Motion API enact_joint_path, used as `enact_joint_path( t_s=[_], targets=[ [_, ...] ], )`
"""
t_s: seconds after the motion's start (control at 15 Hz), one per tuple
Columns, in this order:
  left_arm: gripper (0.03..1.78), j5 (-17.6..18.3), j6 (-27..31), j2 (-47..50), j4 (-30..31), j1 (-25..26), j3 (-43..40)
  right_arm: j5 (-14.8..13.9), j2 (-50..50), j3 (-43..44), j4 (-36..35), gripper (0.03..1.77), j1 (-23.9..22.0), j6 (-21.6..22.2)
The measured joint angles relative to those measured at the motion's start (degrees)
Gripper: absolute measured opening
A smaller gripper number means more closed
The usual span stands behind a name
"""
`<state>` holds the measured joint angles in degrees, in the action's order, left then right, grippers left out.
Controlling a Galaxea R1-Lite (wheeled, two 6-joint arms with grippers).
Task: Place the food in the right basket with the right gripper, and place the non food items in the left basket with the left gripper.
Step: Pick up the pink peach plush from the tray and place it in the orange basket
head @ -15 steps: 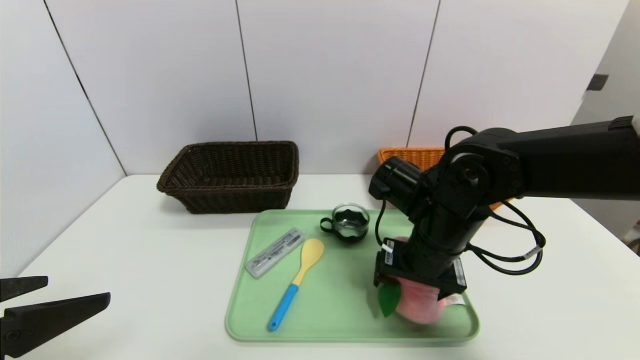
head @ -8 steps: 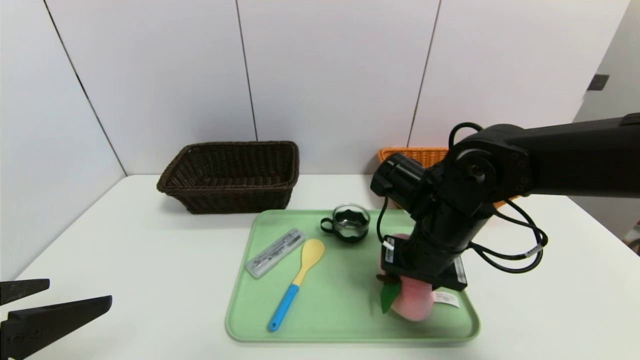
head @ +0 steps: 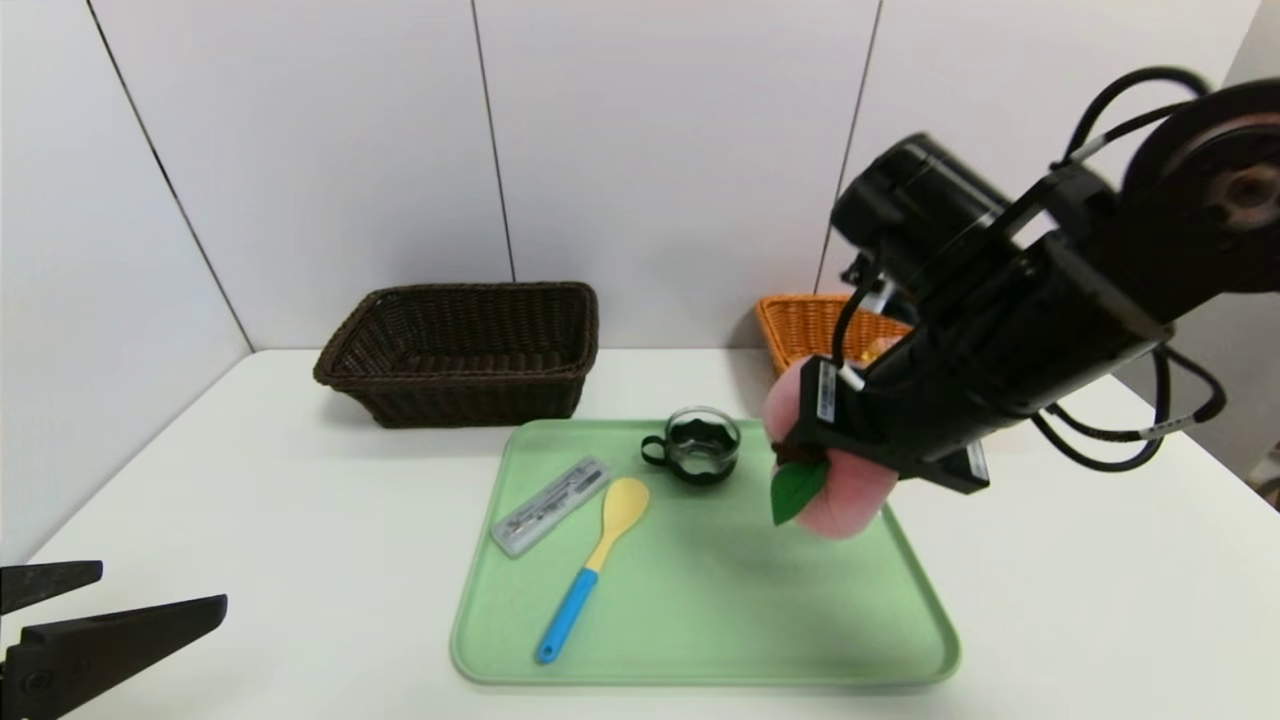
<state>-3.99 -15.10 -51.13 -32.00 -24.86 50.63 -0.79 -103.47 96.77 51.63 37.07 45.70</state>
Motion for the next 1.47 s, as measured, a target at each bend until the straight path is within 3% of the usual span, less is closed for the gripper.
enact_joint_path(
  t_s=[0.13, 0.33, 0.6, 1.07, 1.27, 1.47],
  targets=[
    [1.69, 0.0, 0.0, 0.0, -0.1, 0.0, 0.0, -1.6, 2.1, 4.7, -1.4, 0.78, -2.3, -2.7],
    [1.69, 0.0, 0.0, 0.0, -0.1, 0.0, 0.1, -2.7, 2.3, 12.8, -5.5, 0.78, -9.6, -6.2],
    [1.69, 0.0, 0.0, 0.1, 0.1, 0.0, 0.1, -2.8, -2.2, 14.9, -12.1, 0.78, -17.1, -7.4],
    [1.69, 0.0, 0.0, 0.7, 0.0, 0.0, -0.2, -2.9, -12.1, 14.8, -21.6, 0.78, -20.9, -5.7],
    [1.69, 0.0, 0.0, 1.3, 0.1, 0.0, -1.0, -2.8, -15.7, 14.8, -22.3, 0.78, -22.0, -5.6],
    [1.69, 0.1, 0.0, 1.8, -0.2, 0.0, -1.3, -4.4, -18.0, 14.8, -22.4, 1.06, -23.0, -5.7]
  ],
)
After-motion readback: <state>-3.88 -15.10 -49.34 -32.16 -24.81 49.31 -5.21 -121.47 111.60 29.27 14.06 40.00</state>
